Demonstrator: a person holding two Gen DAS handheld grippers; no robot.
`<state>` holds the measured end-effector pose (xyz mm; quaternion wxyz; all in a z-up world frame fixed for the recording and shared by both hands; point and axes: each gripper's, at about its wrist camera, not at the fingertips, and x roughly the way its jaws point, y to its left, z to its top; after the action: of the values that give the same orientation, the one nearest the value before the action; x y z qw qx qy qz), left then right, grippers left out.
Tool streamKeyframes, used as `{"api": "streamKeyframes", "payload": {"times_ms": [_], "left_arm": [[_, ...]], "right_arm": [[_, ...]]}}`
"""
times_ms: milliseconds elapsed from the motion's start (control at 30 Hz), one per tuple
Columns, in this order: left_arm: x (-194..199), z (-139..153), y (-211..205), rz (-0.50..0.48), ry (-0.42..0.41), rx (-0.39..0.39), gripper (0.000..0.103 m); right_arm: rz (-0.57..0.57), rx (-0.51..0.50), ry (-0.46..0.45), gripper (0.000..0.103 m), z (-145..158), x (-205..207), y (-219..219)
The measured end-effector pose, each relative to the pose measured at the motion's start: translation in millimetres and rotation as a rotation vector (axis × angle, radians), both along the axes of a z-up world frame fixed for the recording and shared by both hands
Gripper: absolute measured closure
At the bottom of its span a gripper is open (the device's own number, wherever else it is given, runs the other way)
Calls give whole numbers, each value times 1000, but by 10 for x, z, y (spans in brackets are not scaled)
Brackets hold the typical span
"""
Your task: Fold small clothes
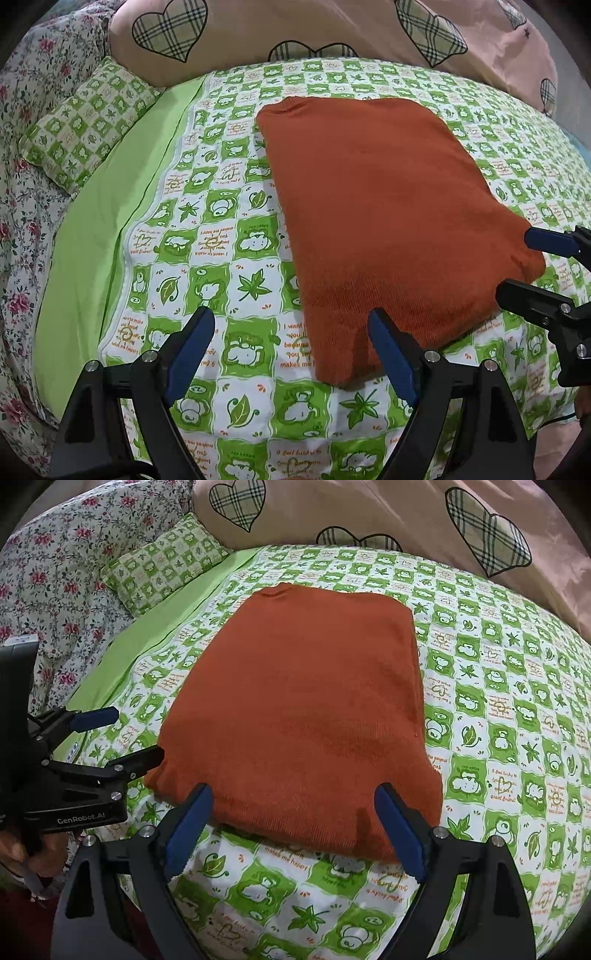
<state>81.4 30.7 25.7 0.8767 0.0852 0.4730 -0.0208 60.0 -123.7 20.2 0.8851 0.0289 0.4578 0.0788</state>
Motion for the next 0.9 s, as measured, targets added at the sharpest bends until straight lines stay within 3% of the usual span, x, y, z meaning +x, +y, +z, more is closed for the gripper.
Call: {"api": "streamKeyframes", "payload": {"times_ms": [900], "left_arm": [[93,47,-65,4,-9,-18,18]], "right_arm": [[-3,28,-2,14,7,112,-79]]}}
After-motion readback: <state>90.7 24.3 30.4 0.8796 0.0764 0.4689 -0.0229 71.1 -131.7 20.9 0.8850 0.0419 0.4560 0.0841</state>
